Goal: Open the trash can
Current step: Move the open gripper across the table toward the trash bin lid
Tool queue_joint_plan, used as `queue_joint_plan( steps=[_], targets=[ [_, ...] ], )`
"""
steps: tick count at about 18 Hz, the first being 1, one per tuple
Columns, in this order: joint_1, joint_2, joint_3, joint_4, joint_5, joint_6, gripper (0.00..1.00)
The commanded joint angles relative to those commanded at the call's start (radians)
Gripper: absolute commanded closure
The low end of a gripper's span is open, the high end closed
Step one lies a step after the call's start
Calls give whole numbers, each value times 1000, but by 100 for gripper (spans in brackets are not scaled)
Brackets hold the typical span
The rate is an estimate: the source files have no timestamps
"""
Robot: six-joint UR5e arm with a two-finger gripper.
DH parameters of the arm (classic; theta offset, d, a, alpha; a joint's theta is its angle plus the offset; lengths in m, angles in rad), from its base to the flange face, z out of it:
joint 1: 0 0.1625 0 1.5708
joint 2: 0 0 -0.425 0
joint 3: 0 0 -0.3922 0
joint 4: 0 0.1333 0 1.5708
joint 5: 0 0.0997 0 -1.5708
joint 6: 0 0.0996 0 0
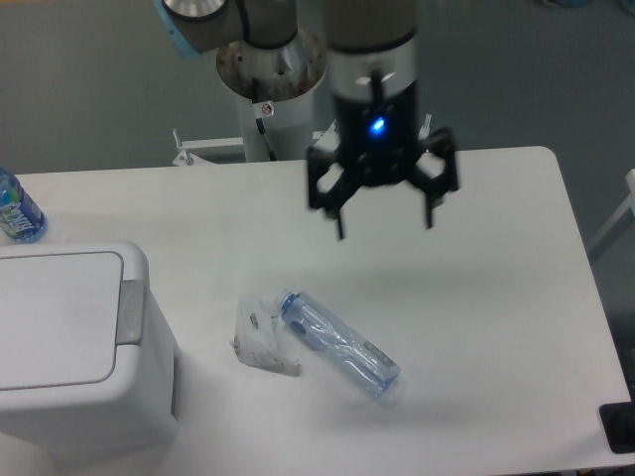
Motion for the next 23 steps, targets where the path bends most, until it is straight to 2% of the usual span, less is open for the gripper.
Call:
queue_joint_plan(
  steps=[2,5,17,23],
  targets=[
    [-14,-17,0,34,-38,-66,0],
    [-28,-19,-6,36,-90,-122,0],
    [-134,-15,-51,34,-95,-139,0],
    [-155,-19,-57,34,-94,-139,0]
  ],
)
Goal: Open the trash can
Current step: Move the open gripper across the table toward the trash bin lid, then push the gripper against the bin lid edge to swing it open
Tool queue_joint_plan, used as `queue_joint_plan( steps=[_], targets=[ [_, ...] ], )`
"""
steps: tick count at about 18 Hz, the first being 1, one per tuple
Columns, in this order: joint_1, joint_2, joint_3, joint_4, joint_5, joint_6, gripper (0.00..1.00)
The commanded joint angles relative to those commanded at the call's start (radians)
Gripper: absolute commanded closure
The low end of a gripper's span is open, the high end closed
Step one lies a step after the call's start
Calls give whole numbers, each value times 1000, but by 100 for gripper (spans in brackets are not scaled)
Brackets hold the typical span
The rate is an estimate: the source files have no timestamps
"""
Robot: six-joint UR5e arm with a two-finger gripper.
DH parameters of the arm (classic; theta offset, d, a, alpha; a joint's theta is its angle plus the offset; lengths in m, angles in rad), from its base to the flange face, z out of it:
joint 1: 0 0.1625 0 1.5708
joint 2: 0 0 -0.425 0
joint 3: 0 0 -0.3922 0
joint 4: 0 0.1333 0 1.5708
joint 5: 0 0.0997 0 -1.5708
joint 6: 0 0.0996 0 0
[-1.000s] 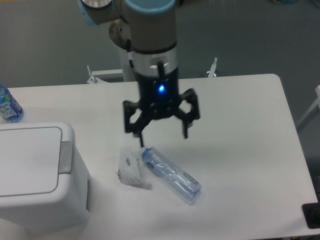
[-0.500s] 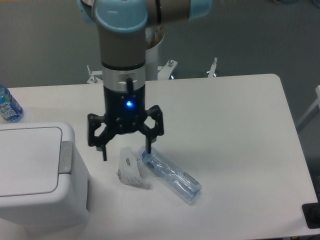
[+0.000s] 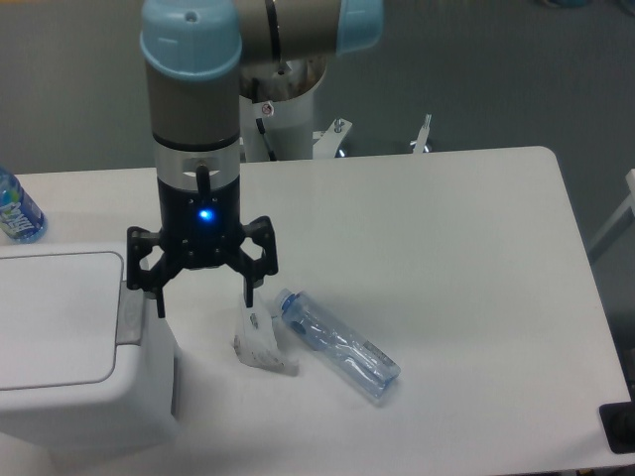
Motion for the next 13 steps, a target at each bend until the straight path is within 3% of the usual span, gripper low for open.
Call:
queue_joint_plan(
  steps=[13],
  targets=[
    [-14,-2,-20,0,3,0,0]
  ],
)
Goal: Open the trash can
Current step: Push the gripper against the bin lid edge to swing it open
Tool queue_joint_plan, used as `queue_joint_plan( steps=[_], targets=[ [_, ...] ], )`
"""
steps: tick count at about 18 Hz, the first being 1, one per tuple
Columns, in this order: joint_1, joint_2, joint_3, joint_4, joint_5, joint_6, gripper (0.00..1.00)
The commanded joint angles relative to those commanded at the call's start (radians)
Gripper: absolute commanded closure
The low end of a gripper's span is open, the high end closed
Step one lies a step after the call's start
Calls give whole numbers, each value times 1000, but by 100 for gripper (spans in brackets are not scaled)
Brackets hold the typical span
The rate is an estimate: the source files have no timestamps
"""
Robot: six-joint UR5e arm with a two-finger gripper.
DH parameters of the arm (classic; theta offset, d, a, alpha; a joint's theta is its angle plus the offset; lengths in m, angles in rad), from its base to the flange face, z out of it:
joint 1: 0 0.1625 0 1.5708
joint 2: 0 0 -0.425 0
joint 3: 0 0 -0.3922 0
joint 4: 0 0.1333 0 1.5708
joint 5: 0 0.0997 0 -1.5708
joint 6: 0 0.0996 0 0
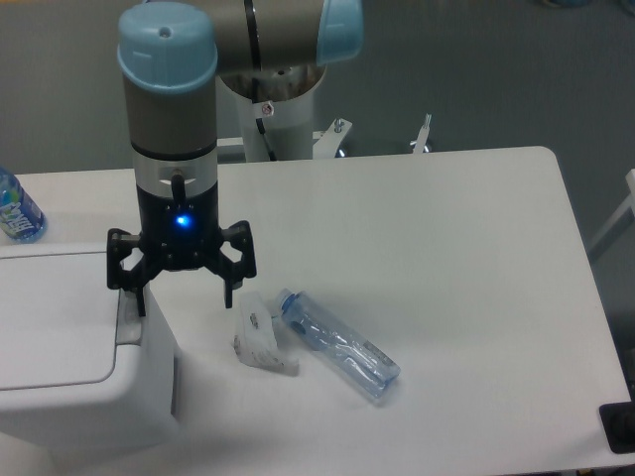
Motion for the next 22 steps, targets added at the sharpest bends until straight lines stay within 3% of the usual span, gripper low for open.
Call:
queue_joint_plan(
  steps=[16,20,22],
  targets=[
    [0,-2,2,0,-3,0,0],
    [11,3,58,3,8,15,0],
    [55,8,92,9,17,26,0]
  ],
)
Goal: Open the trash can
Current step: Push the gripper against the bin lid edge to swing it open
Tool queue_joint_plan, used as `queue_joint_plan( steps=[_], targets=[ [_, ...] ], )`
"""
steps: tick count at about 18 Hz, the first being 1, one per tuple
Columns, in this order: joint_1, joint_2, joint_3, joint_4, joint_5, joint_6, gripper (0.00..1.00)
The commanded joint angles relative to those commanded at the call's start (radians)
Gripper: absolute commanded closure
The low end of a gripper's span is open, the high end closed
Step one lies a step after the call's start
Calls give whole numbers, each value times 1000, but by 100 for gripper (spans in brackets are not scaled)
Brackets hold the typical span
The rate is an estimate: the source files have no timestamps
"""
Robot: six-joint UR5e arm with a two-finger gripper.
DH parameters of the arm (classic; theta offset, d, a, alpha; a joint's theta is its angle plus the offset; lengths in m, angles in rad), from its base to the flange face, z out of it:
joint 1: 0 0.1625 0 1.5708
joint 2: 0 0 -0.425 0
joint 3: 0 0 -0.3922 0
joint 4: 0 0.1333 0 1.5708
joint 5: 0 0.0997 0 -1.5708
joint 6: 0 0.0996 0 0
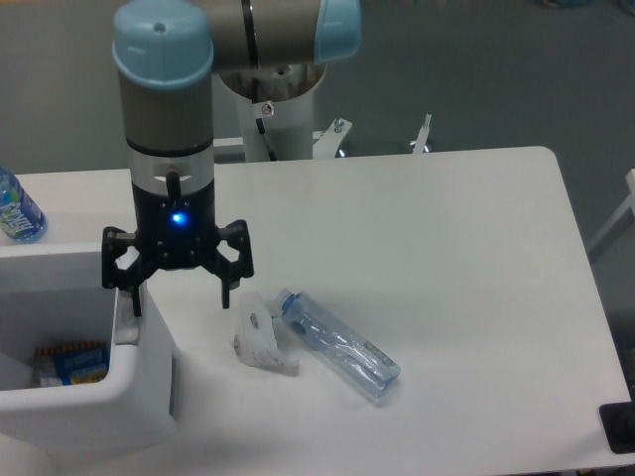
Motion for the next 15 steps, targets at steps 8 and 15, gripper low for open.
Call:
queue_joint_plan(
  steps=[8,15],
  targets=[
    [143,31,29,-64,245,389,0],
    [236,45,25,-195,278,729,0]
  ],
)
